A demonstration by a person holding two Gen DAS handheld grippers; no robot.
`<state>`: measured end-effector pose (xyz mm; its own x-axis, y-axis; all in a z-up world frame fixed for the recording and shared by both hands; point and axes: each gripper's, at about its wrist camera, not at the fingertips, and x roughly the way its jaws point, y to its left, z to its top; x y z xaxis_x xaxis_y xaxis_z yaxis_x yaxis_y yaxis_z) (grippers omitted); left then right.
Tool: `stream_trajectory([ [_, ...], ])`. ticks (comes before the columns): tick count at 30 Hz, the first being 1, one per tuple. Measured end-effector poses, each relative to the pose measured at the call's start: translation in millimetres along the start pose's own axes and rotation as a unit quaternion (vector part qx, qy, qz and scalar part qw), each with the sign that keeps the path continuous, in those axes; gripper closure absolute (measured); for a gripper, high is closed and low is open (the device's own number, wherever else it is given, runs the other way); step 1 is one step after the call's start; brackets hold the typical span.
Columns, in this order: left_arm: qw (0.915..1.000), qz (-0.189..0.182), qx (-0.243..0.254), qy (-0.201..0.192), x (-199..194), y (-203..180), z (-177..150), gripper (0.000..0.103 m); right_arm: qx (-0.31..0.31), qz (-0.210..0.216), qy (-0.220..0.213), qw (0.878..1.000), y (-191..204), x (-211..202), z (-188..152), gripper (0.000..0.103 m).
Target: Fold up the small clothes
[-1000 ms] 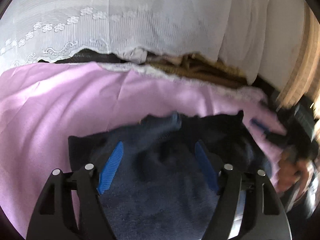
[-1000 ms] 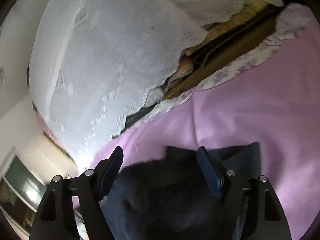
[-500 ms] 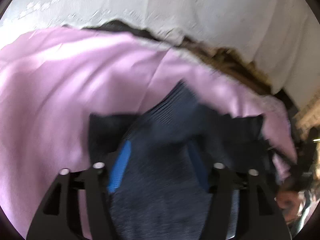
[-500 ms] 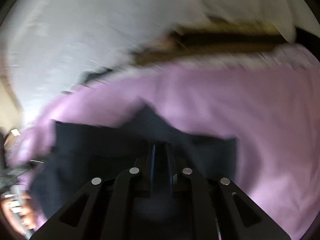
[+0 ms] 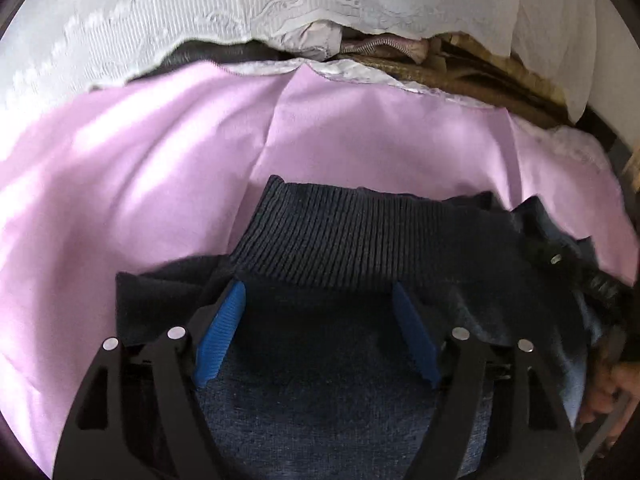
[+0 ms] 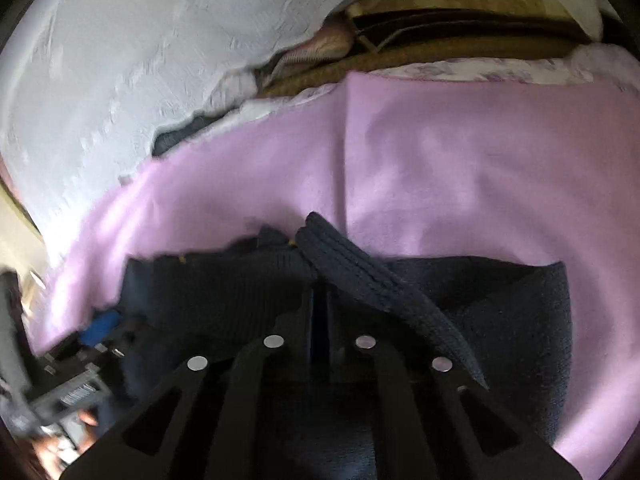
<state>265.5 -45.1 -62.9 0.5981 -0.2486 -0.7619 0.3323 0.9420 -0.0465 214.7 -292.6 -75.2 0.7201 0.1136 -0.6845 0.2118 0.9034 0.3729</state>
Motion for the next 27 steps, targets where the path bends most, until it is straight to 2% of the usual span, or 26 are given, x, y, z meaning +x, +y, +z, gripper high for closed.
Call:
stream_trajectory([
  [1, 0.9999, 0.005, -0.002, -0.010, -4.6, 1.1, -2.2, 0.030, 0.000, -0.010, -0.026, 1.000, 1.6, -15.4, -1.0, 0.096],
  [2, 0.9997, 0.004, -0.004, -0.023, -12.9, 3.7, -6.2, 0.031, -0.015, -0.009, -0.055, 0.998, 6.7, -29.6, -3.4, 0.096],
  [4, 0.9990, -0.011, 0.003, -0.043, -30.5, 5.6, -13.8, 0.031, -0.056, 0.000, -0.076, 0.996, 21.7, -50.1, -13.0, 0.096],
  [7, 0.9976, -0.035, 0.024, -0.054, -50.8, 0.2, -28.0, 0.030, -0.090, 0.029, -0.056, 0.994, 44.4, -62.0, -34.8, 0.096],
  [9, 0.9971, -0.042, 0.042, -0.048, -56.2, -6.6, -40.6, 0.030, -0.125, 0.028, -0.047, 0.991, 63.7, -64.2, -47.7, 0.096],
  [10, 0.9973, -0.030, 0.057, -0.036, -53.6, -11.5, -47.8, 0.029, -0.150, 0.019, -0.044, 0.988, 72.1, -66.7, -57.7, 0.096],
  [11, 0.9974, -0.014, 0.065, -0.027, -50.4, -13.8, -51.6, 0.023, -0.167, 0.003, -0.035, 0.985, 77.3, -65.3, -64.5, 0.092],
  [12, 0.9975, -0.004, 0.067, -0.021, -47.2, -15.3, -53.3, 0.020, -0.181, -0.018, -0.006, 0.983, 80.7, -56.6, -74.6, 0.089],
  [13, 0.9979, -0.004, 0.063, -0.017, -45.8, -13.1, -53.3, 0.015, -0.192, -0.028, 0.006, 0.981, 82.2, -51.5, -81.1, 0.089],
  [14, 0.9983, -0.010, 0.055, -0.013, -45.4, -10.3, -53.6, 0.015, -0.201, -0.033, -0.003, 0.979, 82.9, -49.5, -82.2, 0.089],
  [16, 0.9989, -0.014, 0.039, -0.021, -50.5, -4.5, -54.7, 0.016, -0.182, -0.021, -0.004, 0.983, 79.4, -55.3, -77.5, 0.089],
  [19, 0.9983, -0.022, 0.023, -0.050, -65.5, 3.2, -50.2, 0.016, -0.144, 0.010, -0.030, 0.989, 67.4, -70.9, -69.7, 0.088],
  [21, 0.9976, -0.028, 0.002, -0.063, -70.3, 10.4, -39.3, 0.016, -0.138, 0.002, -0.054, 0.989, 63.7, -77.9, -55.8, 0.088],
  [24, 0.9969, -0.040, -0.028, -0.062, -62.9, 16.9, -14.5, 0.016, -0.084, 0.016, -0.055, 0.995, 47.0, -68.0, -22.1, 0.088],
  [27, 0.9980, -0.030, -0.032, -0.045, -39.7, 15.8, 3.8, 0.016, -0.018, 0.017, -0.041, 0.999, 17.4, -48.3, -0.5, 0.088],
])
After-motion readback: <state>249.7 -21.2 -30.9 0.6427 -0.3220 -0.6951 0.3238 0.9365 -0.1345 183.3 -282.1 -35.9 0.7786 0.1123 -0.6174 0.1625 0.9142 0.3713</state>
